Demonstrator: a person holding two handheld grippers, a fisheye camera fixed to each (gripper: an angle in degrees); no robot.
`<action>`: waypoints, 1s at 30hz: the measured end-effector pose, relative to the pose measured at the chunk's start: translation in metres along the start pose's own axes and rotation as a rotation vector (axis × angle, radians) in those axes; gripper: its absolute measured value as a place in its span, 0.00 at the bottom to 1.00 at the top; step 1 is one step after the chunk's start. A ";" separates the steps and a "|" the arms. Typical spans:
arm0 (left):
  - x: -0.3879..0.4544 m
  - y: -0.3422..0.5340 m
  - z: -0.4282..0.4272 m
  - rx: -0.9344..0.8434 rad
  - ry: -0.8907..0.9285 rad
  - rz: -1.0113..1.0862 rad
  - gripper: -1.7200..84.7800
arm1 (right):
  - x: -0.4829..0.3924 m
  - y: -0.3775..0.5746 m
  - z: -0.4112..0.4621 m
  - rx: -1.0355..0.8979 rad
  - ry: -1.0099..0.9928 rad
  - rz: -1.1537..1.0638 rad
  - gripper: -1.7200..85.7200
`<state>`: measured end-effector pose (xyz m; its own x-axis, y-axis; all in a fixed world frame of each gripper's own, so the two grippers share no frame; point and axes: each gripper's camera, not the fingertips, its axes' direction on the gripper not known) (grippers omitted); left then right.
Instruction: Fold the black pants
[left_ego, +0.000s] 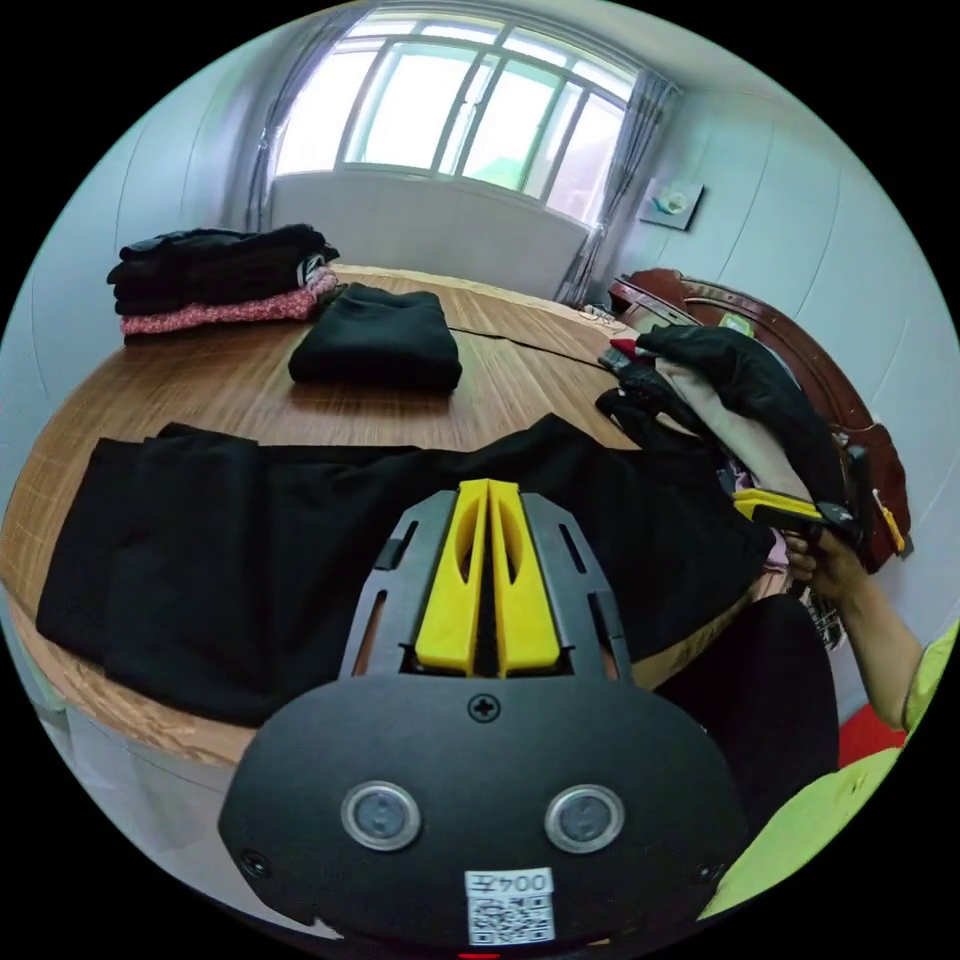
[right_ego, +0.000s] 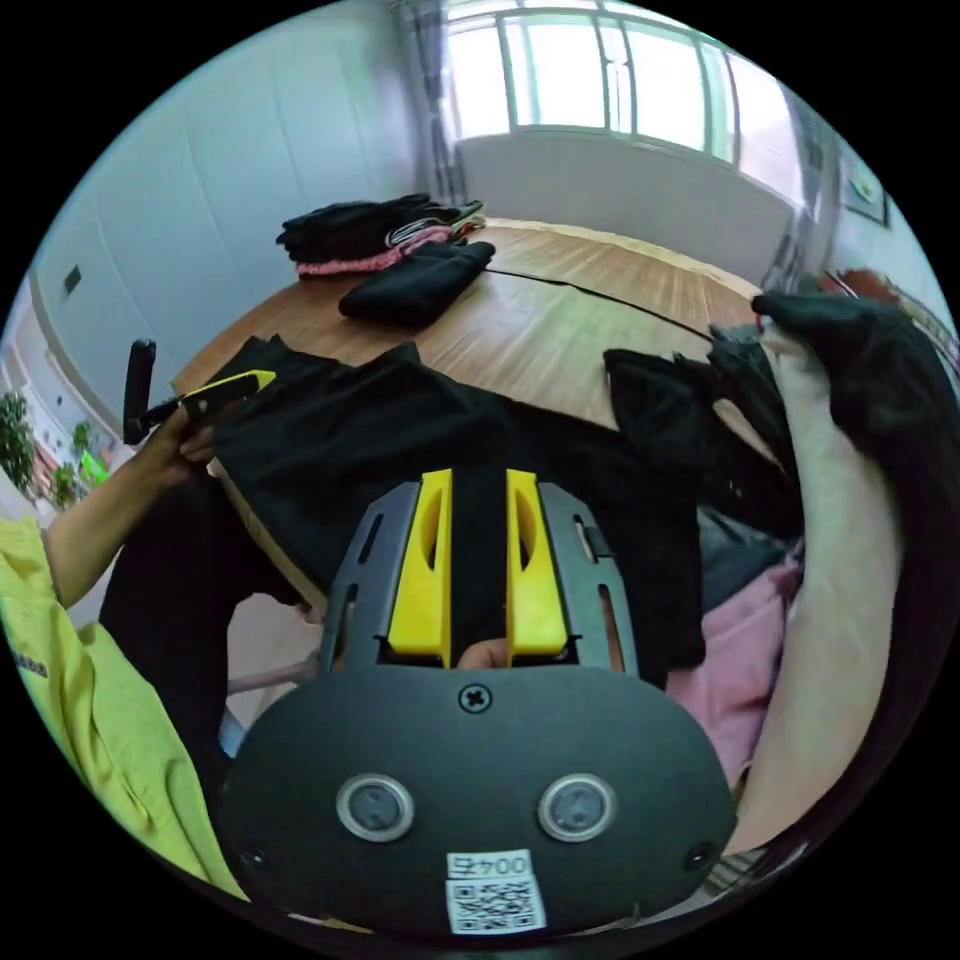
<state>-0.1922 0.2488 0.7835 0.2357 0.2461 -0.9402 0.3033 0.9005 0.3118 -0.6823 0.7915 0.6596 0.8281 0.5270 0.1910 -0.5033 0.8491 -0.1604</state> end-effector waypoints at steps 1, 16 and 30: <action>-0.004 -0.001 0.012 0.006 0.013 -0.037 0.03 | -0.006 -0.023 0.011 -0.014 0.019 -0.058 0.12; -0.056 0.005 0.079 -0.027 0.281 -0.379 0.02 | -0.048 -0.270 0.195 -0.466 -0.362 -0.141 0.15; -0.031 -0.015 0.111 -0.159 0.304 -0.415 0.02 | -0.192 -0.153 0.188 -0.208 0.229 -0.568 0.08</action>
<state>-0.1016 0.1875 0.8231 -0.1596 -0.0701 -0.9847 0.1652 0.9815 -0.0967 -0.8109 0.5675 0.8292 0.9947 -0.0426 0.0938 0.0678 0.9564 -0.2841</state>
